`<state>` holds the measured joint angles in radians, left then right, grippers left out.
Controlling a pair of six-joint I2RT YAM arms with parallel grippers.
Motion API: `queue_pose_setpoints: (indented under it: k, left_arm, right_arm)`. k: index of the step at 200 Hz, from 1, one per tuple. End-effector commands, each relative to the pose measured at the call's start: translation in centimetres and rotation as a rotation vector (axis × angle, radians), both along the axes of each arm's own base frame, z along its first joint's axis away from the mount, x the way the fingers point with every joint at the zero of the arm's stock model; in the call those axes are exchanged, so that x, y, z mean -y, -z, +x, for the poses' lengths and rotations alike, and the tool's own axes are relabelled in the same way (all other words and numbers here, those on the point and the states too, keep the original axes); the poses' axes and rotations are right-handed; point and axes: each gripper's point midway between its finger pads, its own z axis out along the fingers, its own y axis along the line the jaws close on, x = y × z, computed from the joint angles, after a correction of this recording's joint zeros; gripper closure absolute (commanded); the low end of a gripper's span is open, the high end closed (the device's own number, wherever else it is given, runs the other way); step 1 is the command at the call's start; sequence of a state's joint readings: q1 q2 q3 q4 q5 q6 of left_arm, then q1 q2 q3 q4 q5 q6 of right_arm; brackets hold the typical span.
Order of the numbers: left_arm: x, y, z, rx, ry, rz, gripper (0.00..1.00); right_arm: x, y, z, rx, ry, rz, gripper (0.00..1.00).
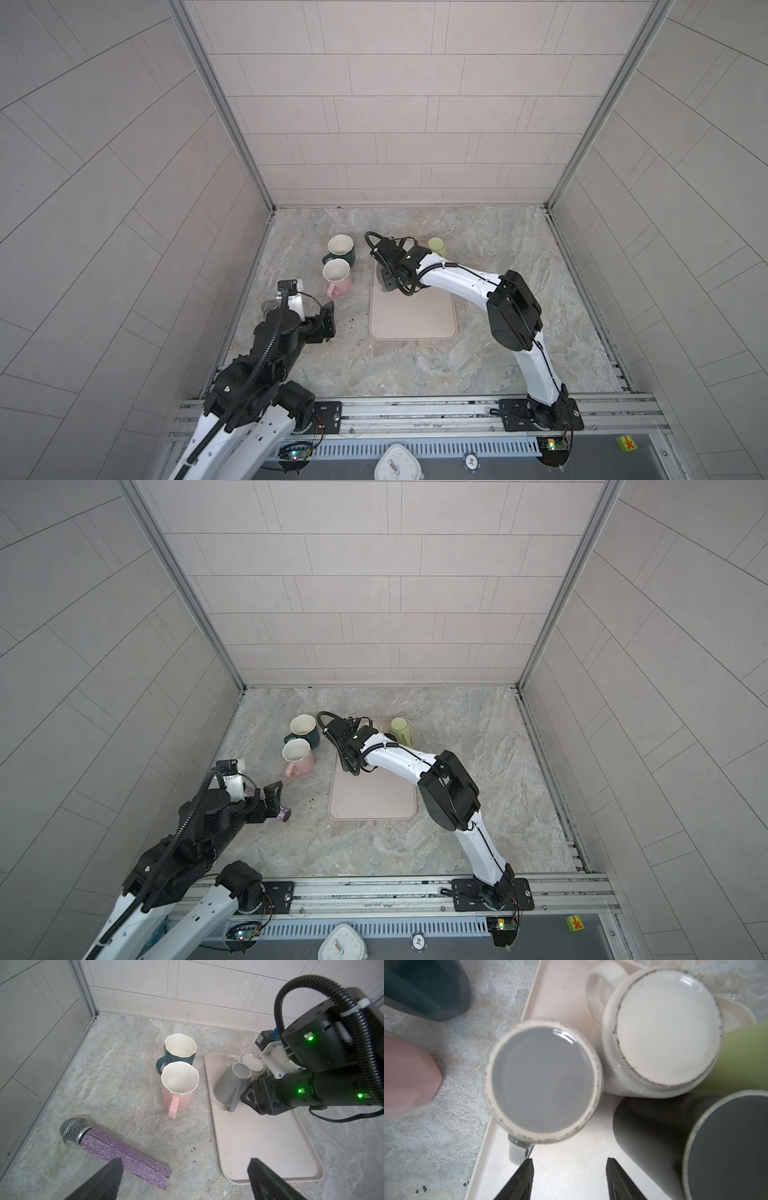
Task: Turn the mug right side up
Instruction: 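Lower the right gripper down over the upside-down grey mug on the tray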
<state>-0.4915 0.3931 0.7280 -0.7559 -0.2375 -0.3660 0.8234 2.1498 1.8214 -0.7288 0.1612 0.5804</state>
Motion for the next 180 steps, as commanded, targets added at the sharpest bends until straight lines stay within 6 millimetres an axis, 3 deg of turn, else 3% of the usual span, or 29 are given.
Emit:
queue_pose_setpoints:
  k: [1,19,54,89,180]
  left_arm:
    - [-0.2,0.0,0.0,0.009,-0.009,0.002,0.00]
    - [-0.2,0.0,0.0,0.008,-0.009,0.001,0.00]
    - [0.0,0.3,0.0,-0.002,-0.002,0.003,0.00]
    - [0.1,0.4,0.1,-0.009,0.002,0.004,0.00]
    - [0.2,0.4,0.2,-0.010,0.007,0.004,0.00]
  right_arm:
    - [-1.0,-1.1,-1.0,-0.003,-0.024,0.044,0.43]
    - [-2.1,-1.6,-1.3,0.007,-0.028,0.089,0.43]
    - [-3.7,-0.6,-0.8,-0.001,-0.010,0.153,0.43]
    - [-3.4,0.5,0.0,0.012,0.023,0.099,0.51]
    - [-0.3,1.7,0.6,0.039,0.073,-0.046,0.52]
